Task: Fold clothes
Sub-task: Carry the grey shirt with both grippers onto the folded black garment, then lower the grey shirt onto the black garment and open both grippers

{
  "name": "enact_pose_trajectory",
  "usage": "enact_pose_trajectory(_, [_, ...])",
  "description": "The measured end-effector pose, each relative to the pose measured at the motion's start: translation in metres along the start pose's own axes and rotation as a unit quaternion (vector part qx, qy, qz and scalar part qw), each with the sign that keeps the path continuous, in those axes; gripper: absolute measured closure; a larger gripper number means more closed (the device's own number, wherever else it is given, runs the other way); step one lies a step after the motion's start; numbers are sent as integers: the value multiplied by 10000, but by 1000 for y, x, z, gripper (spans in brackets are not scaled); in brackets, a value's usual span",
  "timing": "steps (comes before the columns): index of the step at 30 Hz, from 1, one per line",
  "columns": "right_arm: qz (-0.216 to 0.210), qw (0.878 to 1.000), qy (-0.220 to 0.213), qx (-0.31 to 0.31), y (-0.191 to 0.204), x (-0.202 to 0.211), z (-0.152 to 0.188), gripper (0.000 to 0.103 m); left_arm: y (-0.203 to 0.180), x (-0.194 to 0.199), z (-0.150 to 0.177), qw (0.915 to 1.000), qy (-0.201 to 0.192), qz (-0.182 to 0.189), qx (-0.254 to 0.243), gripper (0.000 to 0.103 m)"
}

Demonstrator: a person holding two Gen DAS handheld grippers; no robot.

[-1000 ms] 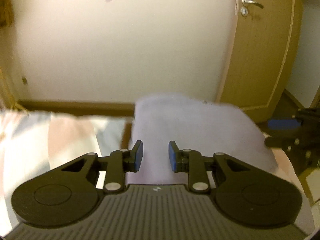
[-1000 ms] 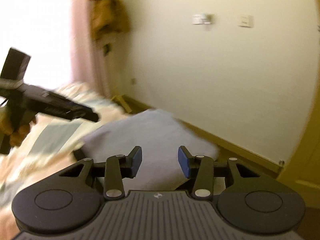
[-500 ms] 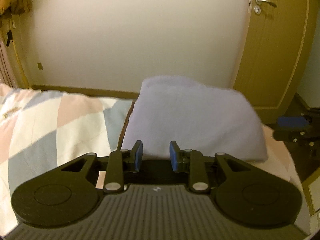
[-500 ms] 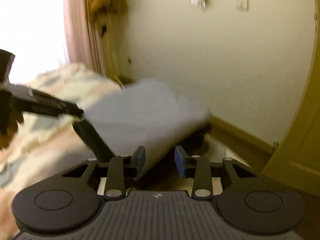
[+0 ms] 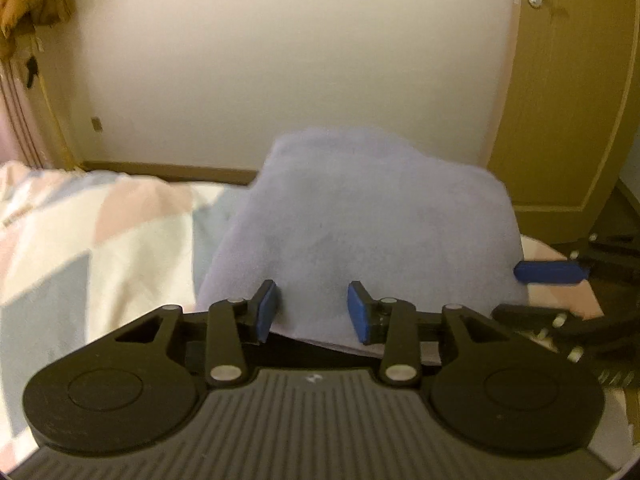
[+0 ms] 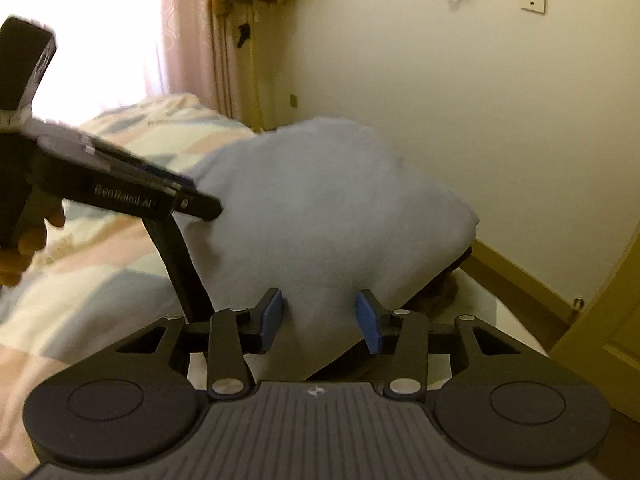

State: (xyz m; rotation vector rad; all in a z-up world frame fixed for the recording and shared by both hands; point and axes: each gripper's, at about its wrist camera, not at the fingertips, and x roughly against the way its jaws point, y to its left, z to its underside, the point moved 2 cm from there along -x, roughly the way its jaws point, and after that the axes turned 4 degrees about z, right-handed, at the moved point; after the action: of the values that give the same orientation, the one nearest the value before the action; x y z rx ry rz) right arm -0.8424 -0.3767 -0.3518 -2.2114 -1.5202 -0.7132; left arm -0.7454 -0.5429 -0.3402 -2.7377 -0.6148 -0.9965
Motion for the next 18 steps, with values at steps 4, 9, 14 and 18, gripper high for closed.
enact_pose_trajectory(4, [-13, 9991, -401, -134, -25, 6, -30, 60, -2, 2, -16, 9998, -32, -180, -71, 69])
enact_pose_trajectory(9, [-7, 9991, -427, 8, -42, -15, -29, 59, -6, -18, -9, 9991, 187, -367, 139, 69])
enact_pose_trajectory(14, [-164, 9998, -65, -74, -47, -32, -8, 57, -21, -18, -7, 9966, 396, -647, 313, 69])
enact_pose_trajectory(18, [-173, 9992, -3, -369, -59, -1, -22, 57, -27, 2, -32, 9889, 830, -1050, 640, 53])
